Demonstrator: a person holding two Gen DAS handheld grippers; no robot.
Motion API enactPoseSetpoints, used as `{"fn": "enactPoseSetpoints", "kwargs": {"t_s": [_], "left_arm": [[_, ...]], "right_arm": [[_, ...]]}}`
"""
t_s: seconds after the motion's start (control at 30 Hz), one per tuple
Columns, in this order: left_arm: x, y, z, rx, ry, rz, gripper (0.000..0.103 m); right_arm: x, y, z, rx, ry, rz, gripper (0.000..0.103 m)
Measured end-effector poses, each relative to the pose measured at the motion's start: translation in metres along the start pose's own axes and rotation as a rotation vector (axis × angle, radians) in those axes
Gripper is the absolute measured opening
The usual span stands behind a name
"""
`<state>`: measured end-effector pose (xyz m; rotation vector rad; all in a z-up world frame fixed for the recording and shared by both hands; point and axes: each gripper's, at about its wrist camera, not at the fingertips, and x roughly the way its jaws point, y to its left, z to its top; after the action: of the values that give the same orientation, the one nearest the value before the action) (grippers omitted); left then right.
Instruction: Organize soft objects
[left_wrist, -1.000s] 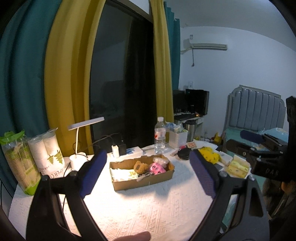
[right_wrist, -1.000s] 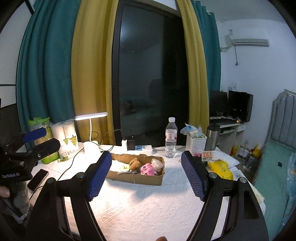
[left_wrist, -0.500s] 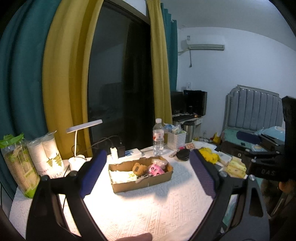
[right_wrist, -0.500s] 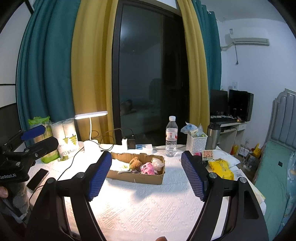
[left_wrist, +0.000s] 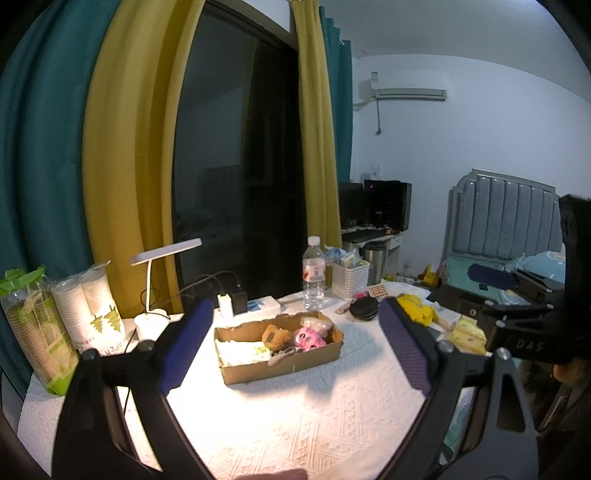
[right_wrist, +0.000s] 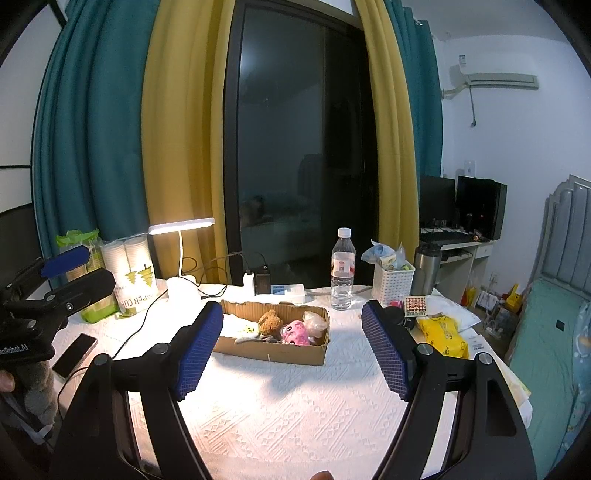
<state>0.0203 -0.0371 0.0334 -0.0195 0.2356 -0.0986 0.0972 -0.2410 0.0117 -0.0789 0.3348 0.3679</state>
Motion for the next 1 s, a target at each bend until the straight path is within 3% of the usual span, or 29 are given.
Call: {"fn": "enactPoseSetpoints", "kwargs": {"t_s": [1.0], "left_arm": [[0.0026, -0.0041, -0.0027, 0.004, -0.002, -0.013, 0.092]], "right_arm": [[-0.003, -0.0074, -0.0063, 0.008, 0.002, -0.005, 0.08]]}}
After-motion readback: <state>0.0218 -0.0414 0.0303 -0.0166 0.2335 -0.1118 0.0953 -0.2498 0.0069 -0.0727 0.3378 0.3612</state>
